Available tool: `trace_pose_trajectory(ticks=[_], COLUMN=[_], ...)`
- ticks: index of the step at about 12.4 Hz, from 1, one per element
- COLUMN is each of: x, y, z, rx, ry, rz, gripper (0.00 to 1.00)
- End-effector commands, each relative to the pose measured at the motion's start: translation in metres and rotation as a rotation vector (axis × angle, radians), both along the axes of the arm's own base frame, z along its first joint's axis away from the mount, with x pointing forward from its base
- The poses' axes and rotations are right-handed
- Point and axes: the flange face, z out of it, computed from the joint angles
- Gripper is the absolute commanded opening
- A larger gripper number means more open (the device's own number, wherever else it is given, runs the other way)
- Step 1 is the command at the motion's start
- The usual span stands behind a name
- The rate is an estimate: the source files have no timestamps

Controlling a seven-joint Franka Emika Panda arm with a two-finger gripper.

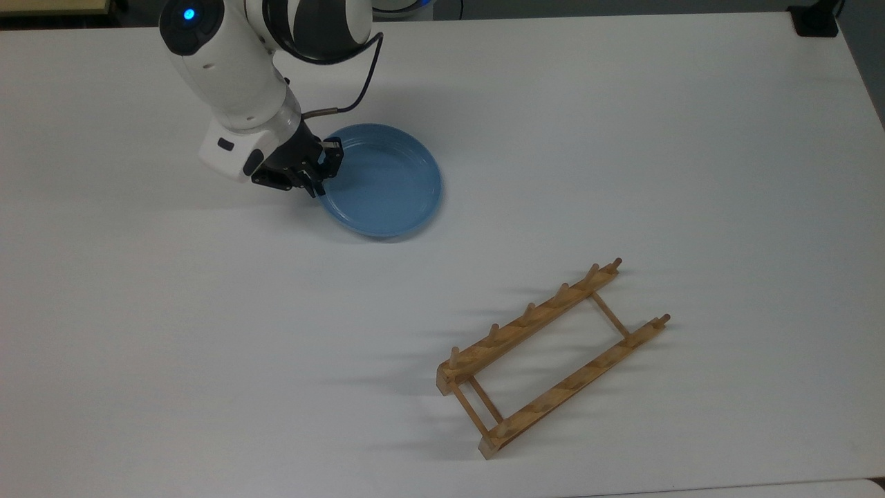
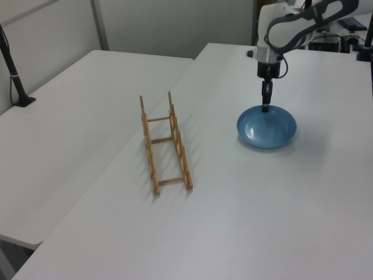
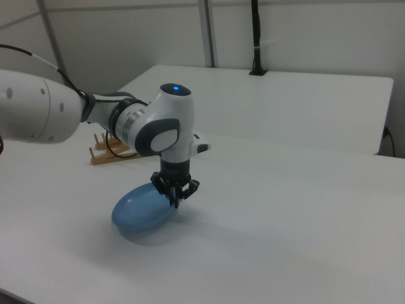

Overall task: Pick plate from plate rack
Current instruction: 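Carry the plate away from the rack and lower it flat onto the table, then open the gripper, release the plate, and raise the gripper away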

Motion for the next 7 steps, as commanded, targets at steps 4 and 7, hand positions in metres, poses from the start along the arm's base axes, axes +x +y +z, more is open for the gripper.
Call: trace_pose_trajectory(ticks=[4, 7], x=[0.002, 0.003], y=[0.004, 0.006], z=[0.029, 0.116], rx=[-0.003, 0.006], ry=[-0.016, -0.038], rz=[-0.137, -0.175], gripper=[1.0, 1.0])
